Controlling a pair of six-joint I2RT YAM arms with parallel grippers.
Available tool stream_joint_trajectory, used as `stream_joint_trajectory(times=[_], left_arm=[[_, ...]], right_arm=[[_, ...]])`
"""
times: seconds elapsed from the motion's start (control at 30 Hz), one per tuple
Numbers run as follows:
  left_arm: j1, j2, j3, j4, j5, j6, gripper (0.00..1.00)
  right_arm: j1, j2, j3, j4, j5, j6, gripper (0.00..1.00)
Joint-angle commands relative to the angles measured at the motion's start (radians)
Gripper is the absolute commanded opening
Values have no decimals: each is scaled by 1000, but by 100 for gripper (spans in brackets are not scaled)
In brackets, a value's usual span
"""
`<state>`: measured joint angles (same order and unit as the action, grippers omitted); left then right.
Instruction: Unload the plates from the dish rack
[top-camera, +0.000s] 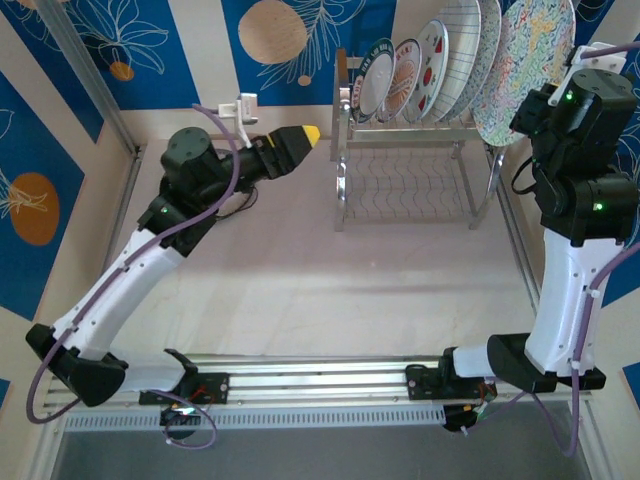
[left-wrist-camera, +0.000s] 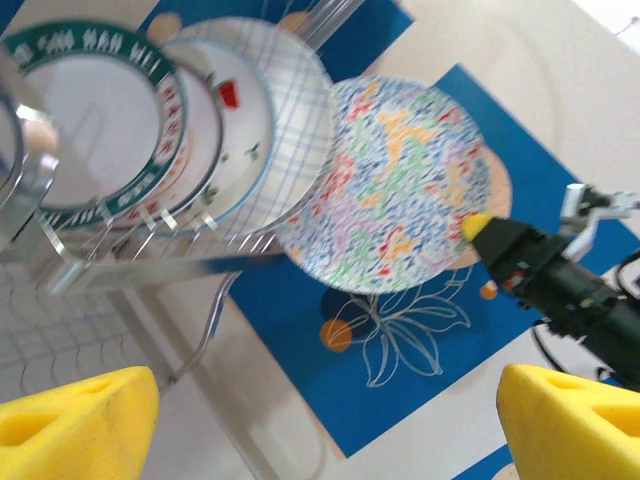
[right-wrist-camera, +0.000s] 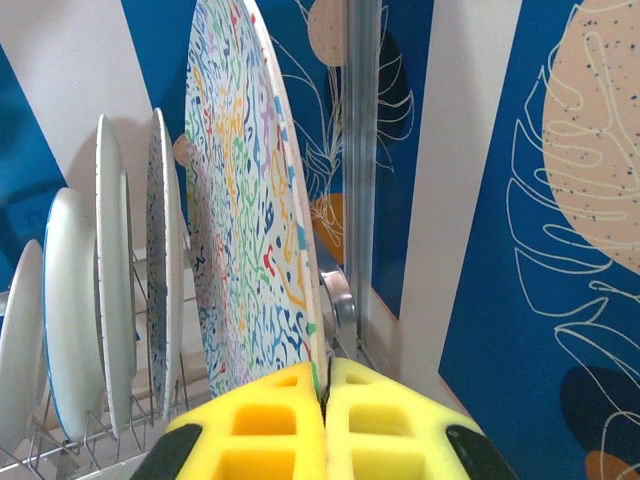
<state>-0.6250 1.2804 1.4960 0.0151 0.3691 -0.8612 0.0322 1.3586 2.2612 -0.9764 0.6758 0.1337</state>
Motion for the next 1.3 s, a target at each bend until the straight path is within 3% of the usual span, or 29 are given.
stream_joint_trajectory(times=[0.0, 0.8, 1.27], left_arm=[[-13, -40, 52, 64, -15, 58, 88], [-78, 74, -6, 19, 214, -37, 89], [-135, 201, -147, 1, 370, -116, 89]], right_arm=[[-3, -41, 17, 16, 39, 24, 0], [-1, -211, -52, -325, -55, 216, 0], [-5, -287, -144, -470, -171, 366, 0]])
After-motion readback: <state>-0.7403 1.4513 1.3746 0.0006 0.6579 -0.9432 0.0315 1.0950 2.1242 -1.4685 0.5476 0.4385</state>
